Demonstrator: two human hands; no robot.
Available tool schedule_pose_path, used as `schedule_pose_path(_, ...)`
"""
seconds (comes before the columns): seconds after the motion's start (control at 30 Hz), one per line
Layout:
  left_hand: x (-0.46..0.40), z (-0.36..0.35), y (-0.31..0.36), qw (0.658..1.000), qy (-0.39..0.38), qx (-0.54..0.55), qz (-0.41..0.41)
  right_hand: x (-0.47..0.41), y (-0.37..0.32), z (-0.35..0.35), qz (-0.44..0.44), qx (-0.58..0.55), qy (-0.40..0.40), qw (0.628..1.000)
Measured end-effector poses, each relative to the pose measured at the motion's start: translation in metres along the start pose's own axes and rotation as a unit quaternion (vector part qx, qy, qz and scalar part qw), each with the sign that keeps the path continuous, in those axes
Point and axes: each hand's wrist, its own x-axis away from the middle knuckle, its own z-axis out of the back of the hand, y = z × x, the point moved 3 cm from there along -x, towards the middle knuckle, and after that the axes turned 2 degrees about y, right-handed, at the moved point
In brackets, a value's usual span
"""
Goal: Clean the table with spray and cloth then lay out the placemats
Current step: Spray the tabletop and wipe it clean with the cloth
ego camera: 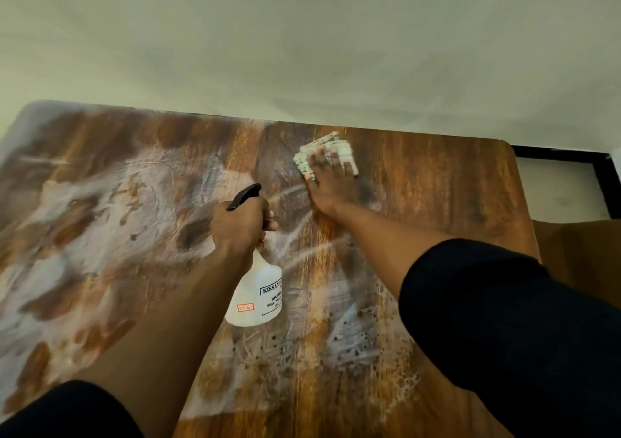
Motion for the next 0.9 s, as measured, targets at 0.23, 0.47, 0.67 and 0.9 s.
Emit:
schedule_pose_path(0.23, 0.002, 0.019, -0.003, 1.000, 0.000, -0.004, -0.004, 0.049, -0.040, -0.030, 0.190, 0.056, -0.050, 0.979)
schedule_pose_path(0.47, -0.007, 0.028, -0.001, 0.999, -0.052, 0.001, -0.002, 0.069, 0.064, 0.000, 0.059, 0.057, -0.013, 0.997)
schedule_pose_path(0.67, -0.035, 0.053, 0.002, 0.997, -0.080, 0.001, -0.011, 0.051, 0.030, -0.009, -0.282, -0.054, 0.104, 0.952)
schedule_pose_path(0.9, -0.077, 0.078, -0.004, 0.996, -0.086, -0.008, 0.002, 0.018, -0.118, -0.054, -0.070, 0.004, 0.051, 0.996)
